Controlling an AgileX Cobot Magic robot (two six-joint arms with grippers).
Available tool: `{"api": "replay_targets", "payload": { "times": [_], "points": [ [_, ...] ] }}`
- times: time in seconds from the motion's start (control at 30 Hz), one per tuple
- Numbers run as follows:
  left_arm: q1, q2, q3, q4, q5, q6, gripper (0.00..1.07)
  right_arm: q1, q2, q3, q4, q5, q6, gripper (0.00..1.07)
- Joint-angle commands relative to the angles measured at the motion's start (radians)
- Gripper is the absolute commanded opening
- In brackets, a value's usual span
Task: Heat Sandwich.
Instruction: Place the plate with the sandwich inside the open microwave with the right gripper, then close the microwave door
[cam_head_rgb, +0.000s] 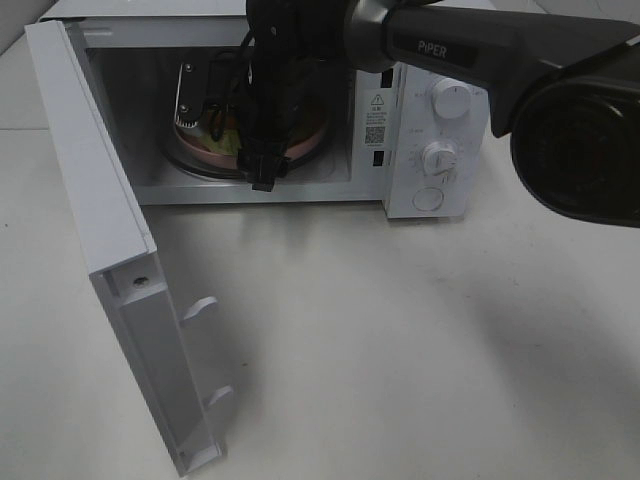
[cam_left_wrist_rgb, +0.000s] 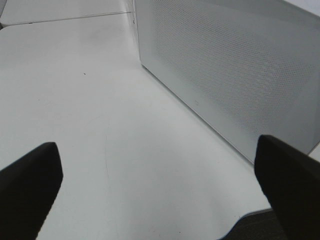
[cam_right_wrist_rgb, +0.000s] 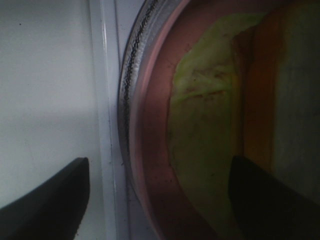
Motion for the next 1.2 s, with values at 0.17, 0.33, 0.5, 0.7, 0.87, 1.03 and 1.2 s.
{"api": "replay_targets", "payload": {
  "times": [0.17, 0.33, 0.5, 0.7, 0.87, 1.03, 1.2],
  "points": [
    [0.0, -0.028, 0.005, -0.004, -0.007, -0.005, 1.0, 0.001, -0.075, 0.134, -0.042, -0.059, 0.009, 0.74],
    [0.0, -0.028, 0.005, -0.004, -0.007, -0.005, 1.0, 0.001, -0.126, 0.215, -0.049, -0.107, 0.01, 0.74],
    [0.0, -0.028, 0.005, -0.004, -0.007, -0.005, 1.0, 0.001, -0.203, 0.37, -0.049, -0.232, 0.009, 0.74],
    [0.0, -0.028, 0.005, -0.004, -0.007, -0.005, 1.0, 0.001, -0.272, 0.504, -0.049, -0.332, 0.006, 0.74],
    [0.0, -0.028, 0.005, -0.004, -0.007, -0.005, 1.0, 0.001, -0.355, 0.63, -0.049, -0.405, 0.006, 0.74],
    [0.0, -0.028, 0.005, -0.004, -0.007, -0.005, 1.0, 0.001, -0.443, 0.748, -0.049, -0.475, 0.006, 0.74],
    [0.0, -0.028, 0.005, -0.004, -0.007, -0.005, 1.0, 0.001, -0.531, 0.863, -0.049, -0.504, 0.015, 0.74]
  ]
}}
